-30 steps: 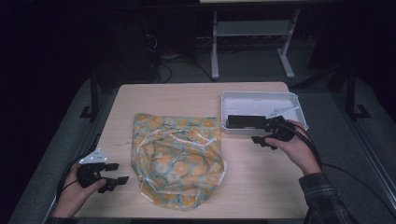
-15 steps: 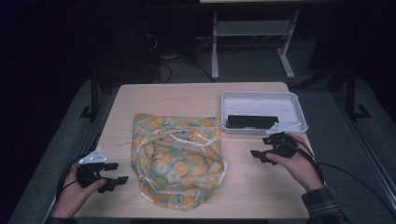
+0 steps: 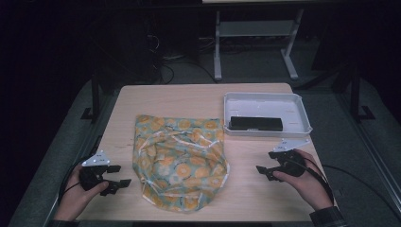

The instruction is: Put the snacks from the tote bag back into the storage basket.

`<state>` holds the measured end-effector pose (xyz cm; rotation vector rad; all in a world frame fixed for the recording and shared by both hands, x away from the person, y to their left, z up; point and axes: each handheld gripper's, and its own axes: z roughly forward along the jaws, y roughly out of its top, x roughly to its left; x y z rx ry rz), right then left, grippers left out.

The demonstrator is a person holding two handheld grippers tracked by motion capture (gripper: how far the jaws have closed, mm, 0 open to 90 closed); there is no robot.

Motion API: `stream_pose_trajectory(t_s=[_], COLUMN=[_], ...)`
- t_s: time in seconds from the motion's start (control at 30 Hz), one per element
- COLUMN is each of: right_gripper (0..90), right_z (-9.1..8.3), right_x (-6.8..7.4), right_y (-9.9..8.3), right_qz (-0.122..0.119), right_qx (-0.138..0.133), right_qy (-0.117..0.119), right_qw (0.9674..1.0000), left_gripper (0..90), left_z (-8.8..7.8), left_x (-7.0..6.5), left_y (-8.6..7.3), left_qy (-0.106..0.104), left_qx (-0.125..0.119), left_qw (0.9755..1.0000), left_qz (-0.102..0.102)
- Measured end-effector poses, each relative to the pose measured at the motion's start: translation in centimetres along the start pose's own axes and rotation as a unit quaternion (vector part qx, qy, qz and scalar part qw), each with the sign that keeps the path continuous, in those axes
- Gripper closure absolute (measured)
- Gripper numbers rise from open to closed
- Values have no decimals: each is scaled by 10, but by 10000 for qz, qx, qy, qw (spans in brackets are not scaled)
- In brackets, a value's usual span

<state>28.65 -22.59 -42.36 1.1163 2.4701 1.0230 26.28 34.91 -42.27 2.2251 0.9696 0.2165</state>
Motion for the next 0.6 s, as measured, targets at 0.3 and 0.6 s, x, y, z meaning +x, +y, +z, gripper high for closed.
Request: stream_pose_trajectory(t_s=[0.3,0.6], right_gripper=[253,251], right_z=[4,4], right_x=[2,3], right_y=[-9,-12], right_qz=[-30,-46], right_qx=[154,172], right_qy=[43,20], right_qw=[9999,9998], left_gripper=[251,251], left_z=[3,6], left_x=[0,1], left_y=[1,4], left_qy=[23,2], left_qx=[57,65], left_qw=[10000,9999], left_qz=[39,92])
